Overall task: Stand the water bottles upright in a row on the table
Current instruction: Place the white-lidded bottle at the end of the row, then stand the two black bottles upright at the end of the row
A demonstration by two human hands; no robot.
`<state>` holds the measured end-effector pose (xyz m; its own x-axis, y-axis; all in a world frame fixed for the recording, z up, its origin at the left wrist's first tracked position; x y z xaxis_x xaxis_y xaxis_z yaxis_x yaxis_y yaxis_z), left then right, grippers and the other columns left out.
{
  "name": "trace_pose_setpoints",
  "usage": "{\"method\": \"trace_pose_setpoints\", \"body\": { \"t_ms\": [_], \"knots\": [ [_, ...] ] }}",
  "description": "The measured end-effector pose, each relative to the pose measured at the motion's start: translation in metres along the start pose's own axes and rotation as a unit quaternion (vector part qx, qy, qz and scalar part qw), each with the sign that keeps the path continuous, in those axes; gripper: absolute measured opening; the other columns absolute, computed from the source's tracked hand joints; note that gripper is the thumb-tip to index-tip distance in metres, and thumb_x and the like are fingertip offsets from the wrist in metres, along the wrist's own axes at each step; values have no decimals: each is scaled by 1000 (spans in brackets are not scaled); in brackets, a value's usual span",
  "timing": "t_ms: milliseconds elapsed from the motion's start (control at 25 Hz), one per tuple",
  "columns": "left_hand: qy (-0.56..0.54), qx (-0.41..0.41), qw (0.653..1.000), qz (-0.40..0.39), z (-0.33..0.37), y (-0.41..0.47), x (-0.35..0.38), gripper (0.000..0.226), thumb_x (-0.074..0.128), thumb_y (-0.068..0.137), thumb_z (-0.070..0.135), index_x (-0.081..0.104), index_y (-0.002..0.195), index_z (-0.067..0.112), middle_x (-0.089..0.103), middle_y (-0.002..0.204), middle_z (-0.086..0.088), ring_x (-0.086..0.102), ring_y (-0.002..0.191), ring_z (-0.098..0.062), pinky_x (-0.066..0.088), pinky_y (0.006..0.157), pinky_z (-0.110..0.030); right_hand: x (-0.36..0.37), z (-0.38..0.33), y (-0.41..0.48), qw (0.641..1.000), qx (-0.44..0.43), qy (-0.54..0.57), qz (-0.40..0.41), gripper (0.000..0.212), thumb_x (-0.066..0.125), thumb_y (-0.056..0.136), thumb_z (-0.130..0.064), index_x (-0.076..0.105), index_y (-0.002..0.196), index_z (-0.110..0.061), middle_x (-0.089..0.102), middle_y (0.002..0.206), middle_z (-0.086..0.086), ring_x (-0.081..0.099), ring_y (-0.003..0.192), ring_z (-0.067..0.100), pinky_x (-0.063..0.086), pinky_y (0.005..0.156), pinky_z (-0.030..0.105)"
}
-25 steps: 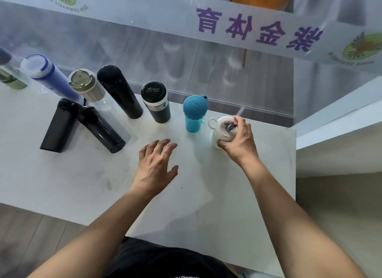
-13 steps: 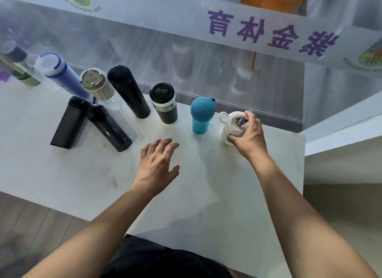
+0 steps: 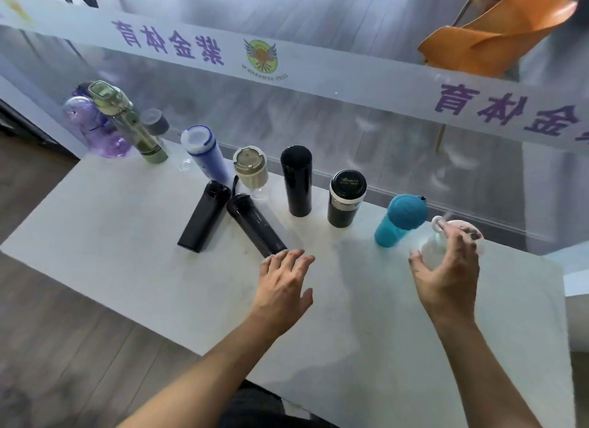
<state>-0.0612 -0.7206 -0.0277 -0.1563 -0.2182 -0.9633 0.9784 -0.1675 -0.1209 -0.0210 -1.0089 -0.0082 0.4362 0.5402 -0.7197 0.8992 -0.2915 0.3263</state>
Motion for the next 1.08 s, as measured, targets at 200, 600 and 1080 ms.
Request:
{"method": "trace_pose_setpoints", "body": {
  "t_ms": [200, 600, 1080],
  "knots": [
    [-12, -4, 1000, 23, -80, -8, -24, 57, 62, 79, 39, 50, 133, 30, 50, 140, 6, 45, 130, -22, 34, 105, -38, 63, -84, -40, 998, 11, 8, -60, 62, 79, 80, -14, 54, 137, -8, 57, 132, 16, 53, 123, 34, 42, 108, 46],
    [-7, -46, 999, -2, -221, 7, -35, 53, 62, 82, 33, 52, 134, 25, 53, 135, 0, 48, 124, -28, 34, 102, -41, 193, -204, -93, 959, 45, 1, -278, 56, 68, 87, -29, 51, 141, -25, 55, 132, 1, 56, 118, 24, 42, 105, 38],
    [-72, -188, 979, -13, -293, 125, -11, 79, 64, 83, 45, 27, 148, 20, 43, 140, -10, 45, 121, -35, 41, 99, -45, 331, -223, -31, 916, 42, -131, -377, 80, 67, 80, -58, 35, 146, -25, 52, 136, 7, 51, 124, 33, 38, 102, 43]
  ]
}}
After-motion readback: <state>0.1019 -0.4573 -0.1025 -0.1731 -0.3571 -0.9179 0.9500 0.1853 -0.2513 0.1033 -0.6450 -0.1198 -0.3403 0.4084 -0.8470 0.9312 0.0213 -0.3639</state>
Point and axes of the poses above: each hand's wrist, its own y-axis towards the middle knuckle, its own x-axis out of the palm, z = x × y, the point moved 5 cm from there along y, towards the middle knuckle
